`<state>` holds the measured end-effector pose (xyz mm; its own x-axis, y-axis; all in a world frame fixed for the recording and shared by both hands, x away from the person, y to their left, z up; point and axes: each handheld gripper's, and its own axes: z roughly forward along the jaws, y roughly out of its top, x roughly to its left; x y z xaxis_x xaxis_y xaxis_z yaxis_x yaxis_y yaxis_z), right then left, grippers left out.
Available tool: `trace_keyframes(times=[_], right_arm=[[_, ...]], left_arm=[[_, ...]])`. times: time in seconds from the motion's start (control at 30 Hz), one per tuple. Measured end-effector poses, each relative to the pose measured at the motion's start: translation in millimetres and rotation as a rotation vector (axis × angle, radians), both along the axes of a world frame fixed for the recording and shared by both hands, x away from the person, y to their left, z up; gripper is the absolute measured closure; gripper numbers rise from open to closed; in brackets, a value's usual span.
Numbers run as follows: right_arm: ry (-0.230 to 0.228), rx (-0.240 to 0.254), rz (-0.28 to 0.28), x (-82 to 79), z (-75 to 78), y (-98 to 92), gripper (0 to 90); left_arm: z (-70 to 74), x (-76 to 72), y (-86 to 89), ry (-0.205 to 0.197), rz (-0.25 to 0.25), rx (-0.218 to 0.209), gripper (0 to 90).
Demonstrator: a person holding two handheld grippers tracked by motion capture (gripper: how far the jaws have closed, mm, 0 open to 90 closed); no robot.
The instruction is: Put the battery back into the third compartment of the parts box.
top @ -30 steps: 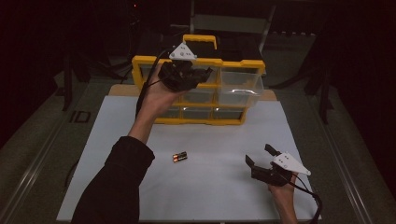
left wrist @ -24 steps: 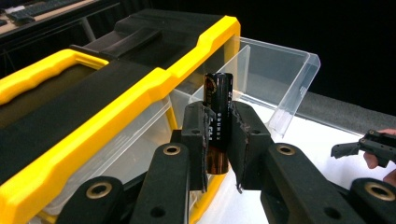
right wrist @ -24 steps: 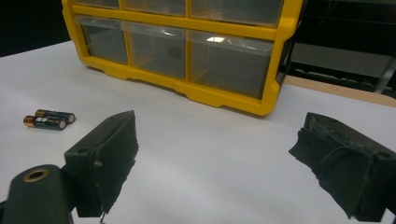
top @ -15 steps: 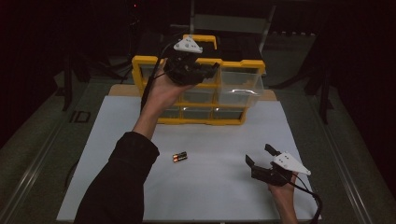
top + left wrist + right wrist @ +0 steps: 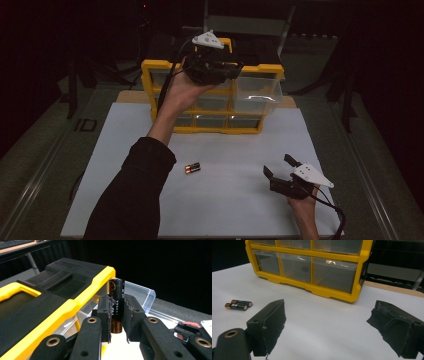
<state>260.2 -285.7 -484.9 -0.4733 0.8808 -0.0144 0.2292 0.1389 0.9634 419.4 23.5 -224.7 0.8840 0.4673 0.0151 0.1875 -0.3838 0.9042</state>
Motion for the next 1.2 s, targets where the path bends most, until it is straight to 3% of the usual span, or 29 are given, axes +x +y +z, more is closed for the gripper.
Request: trace_keyframes(times=[0.27, 0.5, 0.53, 0.7, 0.8, 0.97, 1.2], right_arm=[[0.0, 0.002, 0.002, 0.1, 0.2, -0.3, 11.5], [0.0, 0.003, 0.004, 0.2, 0.2, -0.3, 11.6], [0.001, 0.005, 0.004, 0.3, 0.2, -0.3, 11.6], [0.001, 0.006, 0.006, 0.3, 0.3, -0.4, 11.6], [0.001, 0.006, 0.006, 0.3, 0.3, -0.3, 11.6], [0.001, 0.005, 0.006, 0.4, 0.3, -0.6, 11.6], [0.001, 0.007, 0.006, 0.5, 0.3, -0.6, 11.6]], left_arm=[[0.1, 1.2, -10.2, 0.012, -0.023, -0.003, 77.6], [1.1, 1.9, -20.0, 0.02, -0.044, 0.025, 77.6], [1.0, 3.2, -25.0, 0.028, -0.053, 0.048, 77.6], [0.6, 3.8, -29.0, 0.031, -0.064, 0.067, 77.6], [0.6, 4.0, -36.2, 0.03, -0.069, 0.103, 77.6], [-1.2, 2.8, -44.6, 0.017, -0.059, 0.159, 77.5], [-5.3, 5.2, -50.2, 0.013, -0.032, 0.193, 77.3]])
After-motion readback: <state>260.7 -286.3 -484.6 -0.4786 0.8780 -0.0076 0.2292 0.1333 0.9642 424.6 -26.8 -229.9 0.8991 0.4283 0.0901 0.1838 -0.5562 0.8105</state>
